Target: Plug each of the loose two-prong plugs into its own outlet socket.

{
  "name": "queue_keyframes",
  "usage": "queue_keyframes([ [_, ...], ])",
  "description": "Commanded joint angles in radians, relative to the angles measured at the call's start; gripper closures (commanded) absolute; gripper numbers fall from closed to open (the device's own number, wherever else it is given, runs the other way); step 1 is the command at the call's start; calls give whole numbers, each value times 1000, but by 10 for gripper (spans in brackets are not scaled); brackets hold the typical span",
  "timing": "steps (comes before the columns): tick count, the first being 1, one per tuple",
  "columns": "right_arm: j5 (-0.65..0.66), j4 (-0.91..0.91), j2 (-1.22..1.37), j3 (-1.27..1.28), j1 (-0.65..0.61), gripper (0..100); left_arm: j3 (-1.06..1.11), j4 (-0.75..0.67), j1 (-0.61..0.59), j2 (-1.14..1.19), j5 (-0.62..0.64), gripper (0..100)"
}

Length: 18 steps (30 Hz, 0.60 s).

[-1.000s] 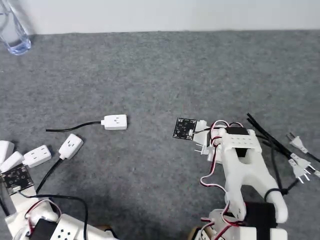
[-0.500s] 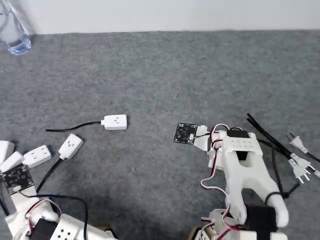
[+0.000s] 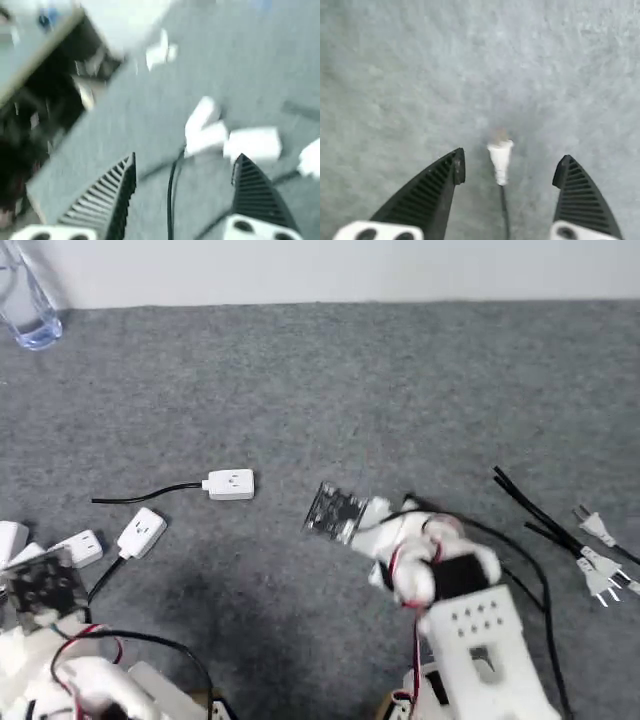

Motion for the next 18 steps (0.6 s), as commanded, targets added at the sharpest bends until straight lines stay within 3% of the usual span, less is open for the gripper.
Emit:
queue_keyframes([
  [1, -95, -19, -150, 86, -67, 714, -157, -28, 158, 15, 29, 706],
  [10, -153, -291, -478, 519, -71, 714, -242, -101, 336, 57, 29, 709],
  [18, -190, -206, -766, 643, -97, 715, -518, -127, 491, 577, 23, 746],
])
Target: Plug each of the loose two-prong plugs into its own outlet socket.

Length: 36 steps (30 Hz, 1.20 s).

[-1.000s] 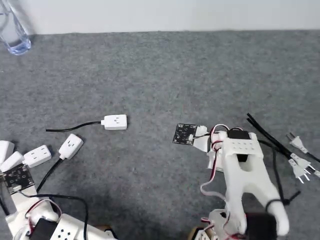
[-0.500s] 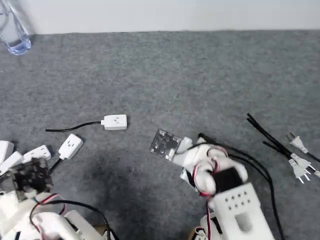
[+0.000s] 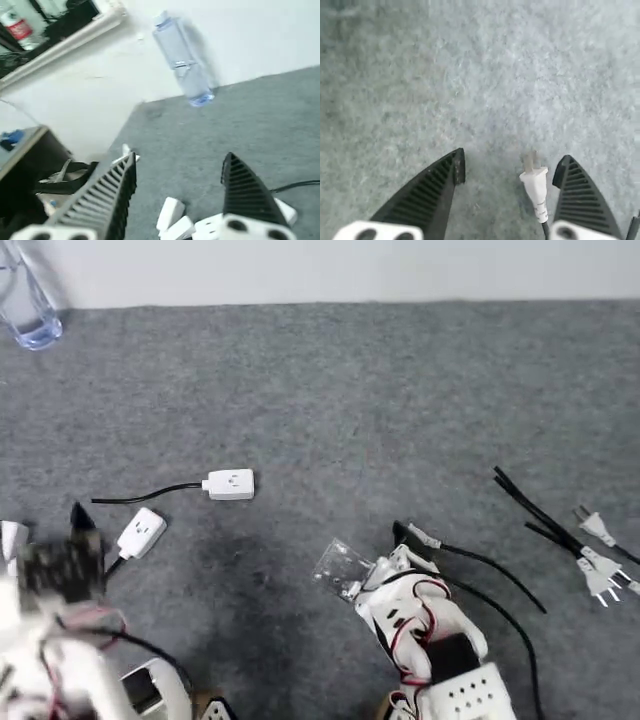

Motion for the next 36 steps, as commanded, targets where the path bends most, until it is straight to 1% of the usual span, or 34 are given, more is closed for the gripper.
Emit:
queue_keyframes([
  [1, -32, 50, -122, 17, -41, 715, -229, 6, 137, 399, 2, 746],
  [3, -34, 101, -186, 26, -54, 715, -337, 68, 235, 580, -40, 746],
  [6, -37, 110, -191, 26, -56, 715, -467, 123, 362, 822, -106, 746],
  [9, -37, 110, -183, 23, -53, 715, -564, 115, 436, 1023, -152, 746],
  [11, -37, 110, -183, 20, -50, 739, -608, 98, 468, 1135, -176, 746],
  [15, -37, 81, -183, 26, -47, 876, -645, 26, 505, 1310, -181, 746],
  [17, -37, 74, -182, 26, -47, 913, -645, -14, 519, 1373, -181, 746],
  [19, -35, 71, -182, 26, -47, 914, -645, -34, 531, 1430, -209, 746],
  [22, -32, 70, -182, 26, -47, 914, -634, -15, 549, 1498, -334, 746],
  [25, -31, 71, -182, 26, -47, 914, -610, 18, 551, 1556, -554, 730],
  [28, -29, 73, -182, 26, -47, 914, -608, 20, 546, 1591, -692, 724],
  [32, -29, 71, -182, 26, -47, 914, -615, -3, 555, 1637, -789, 724],
  [36, 2, 68, -174, 28, -47, 914, -619, -101, 577, 1731, -798, 726],
])
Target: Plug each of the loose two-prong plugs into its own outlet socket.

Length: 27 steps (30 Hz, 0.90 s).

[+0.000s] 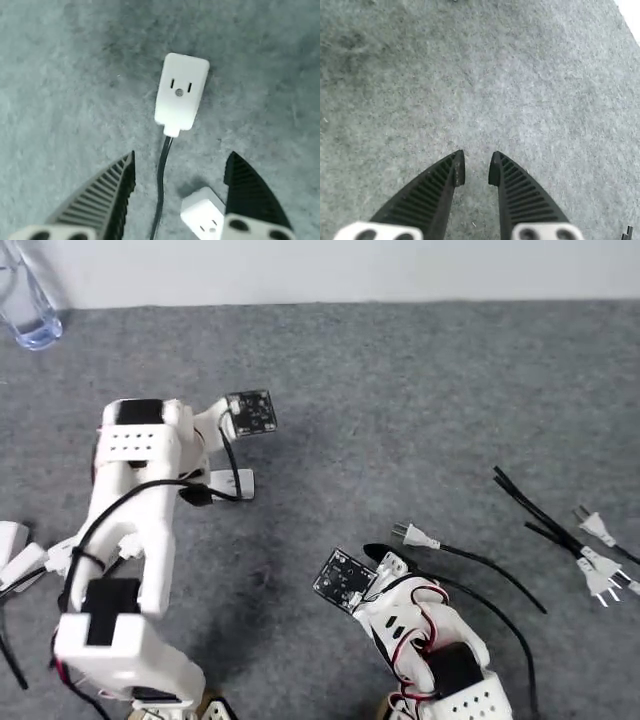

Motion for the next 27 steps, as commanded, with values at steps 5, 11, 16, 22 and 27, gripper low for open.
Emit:
queue_keyframes([
  [5, 35, -24, 1, 17, 4, 914, -18, -176, 58, 169, -21, 727],
  [11, 37, -24, -2, 17, 1, 914, -116, -204, 68, 285, -21, 727],
  [16, 37, -24, -2, 17, 1, 914, -231, -160, 66, 408, -18, 727],
  [22, 37, -24, -7, 17, 1, 914, -364, 14, 71, 493, 0, 735],
  [27, 37, -24, -7, 17, 1, 915, -390, 52, 72, 506, 86, 923],
])
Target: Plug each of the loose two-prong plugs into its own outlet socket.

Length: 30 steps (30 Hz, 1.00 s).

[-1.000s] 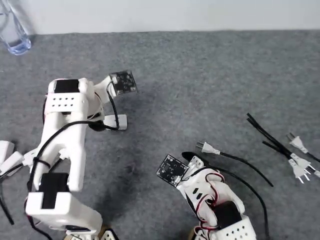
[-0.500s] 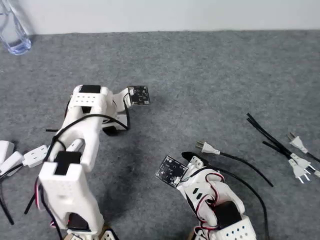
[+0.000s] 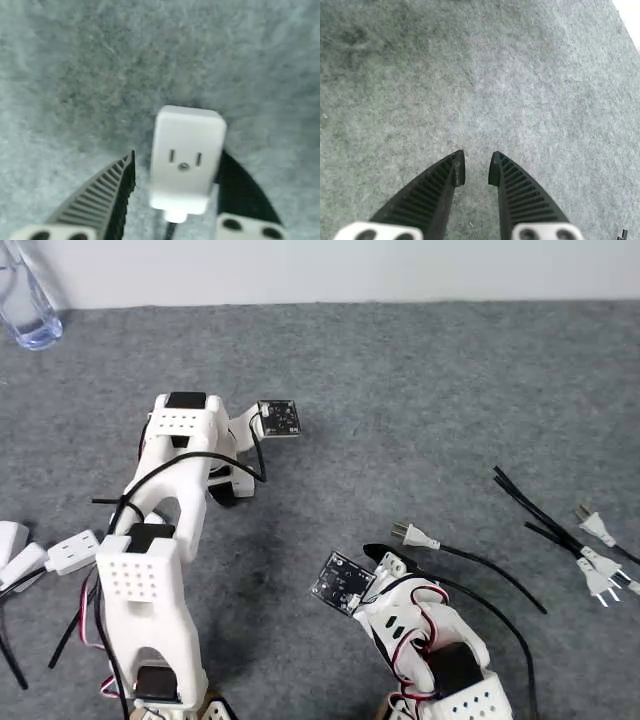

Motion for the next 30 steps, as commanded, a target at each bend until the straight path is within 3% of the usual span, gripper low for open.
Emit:
queue_keyframes([
  [1, 9, -24, -7, 17, 2, 915, -39, 35, 9, -3, 81, 968],
  [5, 9, -24, -7, 17, 2, 915, -47, 83, 38, -6, 153, 974],
  [16, 9, -27, -8, 17, 28, 915, -179, 448, 178, -186, 157, 987],
  [22, 8, -58, 1, 17, 58, 915, 42, 451, 195, -371, 169, 987],
  [26, 8, -58, 1, 17, 58, 915, 255, 450, 270, -531, 172, 987],
  [30, 8, -58, 1, 17, 58, 915, 298, 450, 301, -766, 172, 987],
])
